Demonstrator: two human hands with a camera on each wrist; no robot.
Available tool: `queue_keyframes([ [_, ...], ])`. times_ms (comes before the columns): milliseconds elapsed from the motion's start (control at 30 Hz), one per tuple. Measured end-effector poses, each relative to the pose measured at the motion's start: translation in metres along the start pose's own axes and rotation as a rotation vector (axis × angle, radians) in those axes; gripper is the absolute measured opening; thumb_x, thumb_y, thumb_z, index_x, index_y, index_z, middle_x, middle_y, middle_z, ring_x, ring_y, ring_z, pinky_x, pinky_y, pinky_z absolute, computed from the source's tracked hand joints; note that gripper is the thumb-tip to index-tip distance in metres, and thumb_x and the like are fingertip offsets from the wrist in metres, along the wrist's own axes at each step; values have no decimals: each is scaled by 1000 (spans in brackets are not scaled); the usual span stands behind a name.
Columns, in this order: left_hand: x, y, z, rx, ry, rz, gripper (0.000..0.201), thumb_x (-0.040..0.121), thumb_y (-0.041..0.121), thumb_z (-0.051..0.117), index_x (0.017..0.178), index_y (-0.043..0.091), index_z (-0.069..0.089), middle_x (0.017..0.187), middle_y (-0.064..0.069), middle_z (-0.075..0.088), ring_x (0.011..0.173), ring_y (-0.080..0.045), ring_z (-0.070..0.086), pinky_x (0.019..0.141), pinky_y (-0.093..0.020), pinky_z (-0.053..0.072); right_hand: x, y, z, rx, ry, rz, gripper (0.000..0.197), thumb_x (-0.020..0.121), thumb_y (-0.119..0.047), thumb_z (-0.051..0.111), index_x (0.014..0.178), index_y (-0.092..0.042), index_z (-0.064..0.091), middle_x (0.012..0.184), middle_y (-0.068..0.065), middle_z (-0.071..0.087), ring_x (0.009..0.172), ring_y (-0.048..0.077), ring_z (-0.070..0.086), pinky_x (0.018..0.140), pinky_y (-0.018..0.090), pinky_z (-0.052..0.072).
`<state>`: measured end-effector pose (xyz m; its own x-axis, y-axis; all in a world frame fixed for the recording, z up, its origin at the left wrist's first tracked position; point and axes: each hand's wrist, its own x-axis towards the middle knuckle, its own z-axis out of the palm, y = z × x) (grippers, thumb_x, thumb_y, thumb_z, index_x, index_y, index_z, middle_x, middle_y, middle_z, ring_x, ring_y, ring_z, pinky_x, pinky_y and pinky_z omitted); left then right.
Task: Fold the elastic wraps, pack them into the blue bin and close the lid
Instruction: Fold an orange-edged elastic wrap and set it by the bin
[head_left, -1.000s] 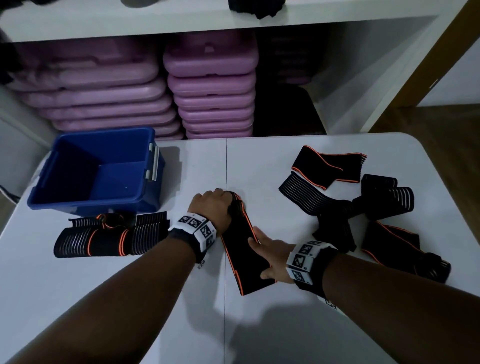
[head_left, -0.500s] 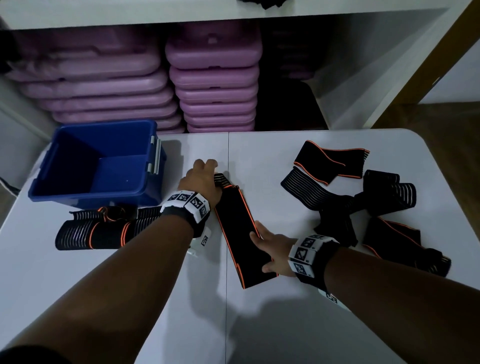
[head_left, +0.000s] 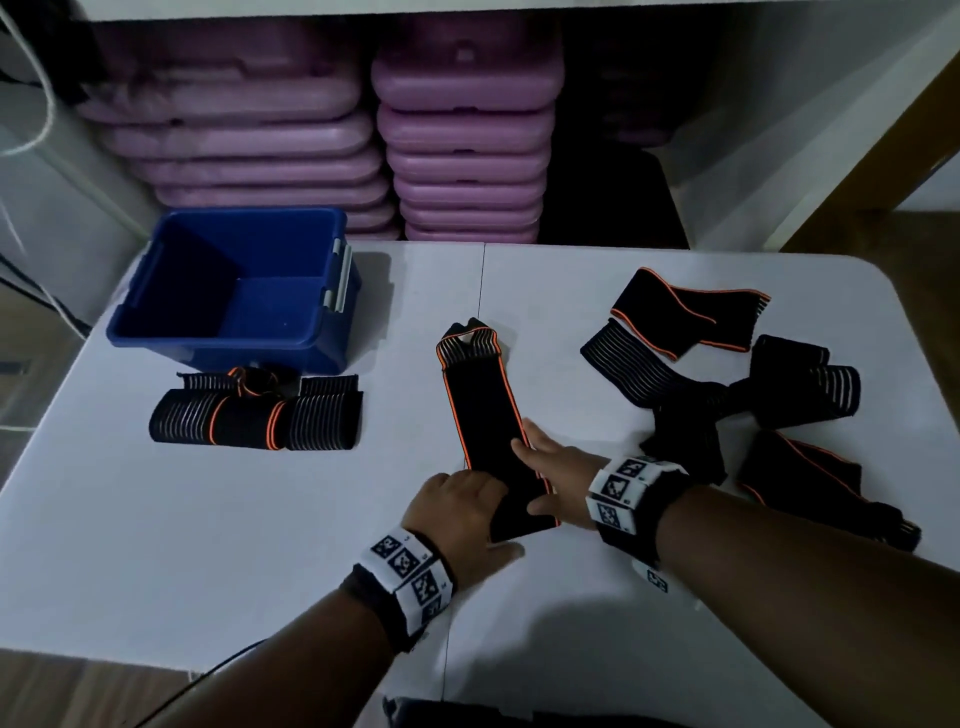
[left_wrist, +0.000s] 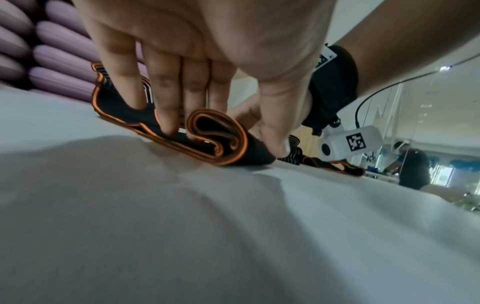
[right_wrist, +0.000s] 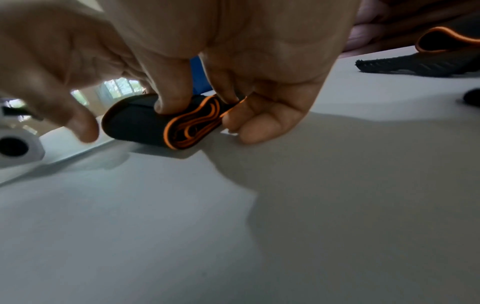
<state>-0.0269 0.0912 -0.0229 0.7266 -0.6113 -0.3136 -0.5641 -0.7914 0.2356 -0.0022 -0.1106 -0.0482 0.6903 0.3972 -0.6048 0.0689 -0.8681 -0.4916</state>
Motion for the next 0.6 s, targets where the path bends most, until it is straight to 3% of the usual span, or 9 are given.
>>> queue_keyframes([
  [67, -1, 1, 6, 21, -17, -25, 70, 69, 61, 64, 124, 18, 58, 128, -1, 60, 116, -22, 58, 95, -38, 45, -2, -2, 0, 63, 44, 2, 87, 91, -30, 65, 156, -21, 7, 162, -5, -16, 150, 16, 8, 121, 33, 19],
  [167, -1, 4, 5, 10, 5, -38, 55, 57, 45, 75, 103, 16, 69, 108, -4, 69, 96, -23, 69, 79, -35, 54, -13, -9, 0, 133, 136, 16, 73, 90, -28, 66, 150, -18, 27, 164, -1, 1, 148, 17, 22, 116, 31, 27],
  [200, 0, 3, 7, 3, 42, -34, 52, 58, 42, 73, 103, 15, 70, 108, -4, 69, 96, -23, 69, 80, -35, 54, -18, -12, 0, 120, 175, 7, 62, 90, -29, 65, 143, -19, 36, 163, 0, 9, 142, 17, 33, 111, 30, 32],
  [267, 1, 3, 6, -14, 49, -55, 56, 70, 43, 63, 119, 14, 63, 126, -6, 61, 114, -24, 60, 96, -38, 45, -27, -18, 2, 48, 232, -25, 42, 93, -32, 59, 131, -18, 47, 159, 0, 22, 130, 18, 45, 101, 26, 36],
  [367, 2, 1, 2, 12, 18, -77, 62, 83, 47, 50, 138, 18, 47, 149, -3, 40, 135, -22, 40, 110, -37, 28, -32, -22, 6, -39, 250, -47, 51, 92, -45, 56, 134, -16, 49, 156, -2, 30, 136, 18, 38, 110, 29, 32],
  [467, 3, -3, -4, -33, -2, -87, 58, 86, 47, 46, 140, 25, 46, 154, 2, 32, 137, -20, 36, 109, -38, 29, -28, -19, 4, -136, 203, -60, 68, 81, -58, 64, 136, -20, 48, 155, -4, 32, 139, 18, 33, 112, 37, 33],
  [600, 11, -9, -10, -74, -62, -125, 53, 88, 47, 39, 136, 27, 51, 150, 5, 32, 133, -21, 35, 107, -39, 30, -16, -18, -2, -93, 224, -52, 49, 85, -47, 66, 126, -22, 58, 155, -5, 33, 144, 16, 25, 117, 34, 25],
])
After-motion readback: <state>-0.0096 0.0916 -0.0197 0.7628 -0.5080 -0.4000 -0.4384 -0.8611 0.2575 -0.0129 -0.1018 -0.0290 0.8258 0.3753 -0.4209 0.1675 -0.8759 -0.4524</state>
